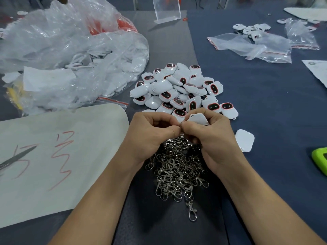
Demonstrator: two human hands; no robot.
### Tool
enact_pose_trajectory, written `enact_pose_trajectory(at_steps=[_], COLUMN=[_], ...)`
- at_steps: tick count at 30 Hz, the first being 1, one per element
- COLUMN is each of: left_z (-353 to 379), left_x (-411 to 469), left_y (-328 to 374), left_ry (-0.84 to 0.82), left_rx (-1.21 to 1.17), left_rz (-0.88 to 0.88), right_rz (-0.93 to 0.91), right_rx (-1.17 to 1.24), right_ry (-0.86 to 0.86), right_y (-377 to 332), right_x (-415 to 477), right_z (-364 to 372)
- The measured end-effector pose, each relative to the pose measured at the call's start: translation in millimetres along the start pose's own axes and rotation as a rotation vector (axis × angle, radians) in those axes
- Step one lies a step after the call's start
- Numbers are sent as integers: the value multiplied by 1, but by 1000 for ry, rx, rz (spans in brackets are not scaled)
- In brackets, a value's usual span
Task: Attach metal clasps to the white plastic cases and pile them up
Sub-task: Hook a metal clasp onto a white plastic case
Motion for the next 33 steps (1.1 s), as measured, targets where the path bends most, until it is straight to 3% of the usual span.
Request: enact_pose_trajectory(at_steps=[8, 11, 15, 19, 26, 33], left_z=[-1, -2, -2, 0, -2, 1], left_x=[0, -2, -3, 0, 1, 5], left_y=[4, 5, 9, 7, 14, 5], left_ry=[58, 114, 98, 95, 170, 2], left_rx=[48, 194, 260, 295, 125, 38], left_rz=[119, 177, 188, 200, 259, 94], right_rz=[43, 13, -265, -532, -289, -462], right_rx=[-66, -91, -463, -740, -313, -593], right_ry=[-78, -23, 125, 132, 22, 94], right_y=[-4, -6, -24, -35, -23, -32], right_x=[-1, -1, -5, -12, -4, -6], right_z=[-2, -6, -14, -9, -7, -13])
Point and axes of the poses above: each hand's wrist, its own x-axis towards the middle knuckle, its own z-axis out of the palm, y = z × x, the point moved 6 cm from there along x, towards the middle knuckle, and after that the axes turned 4 degrees about -x, right-handed, at the moved point
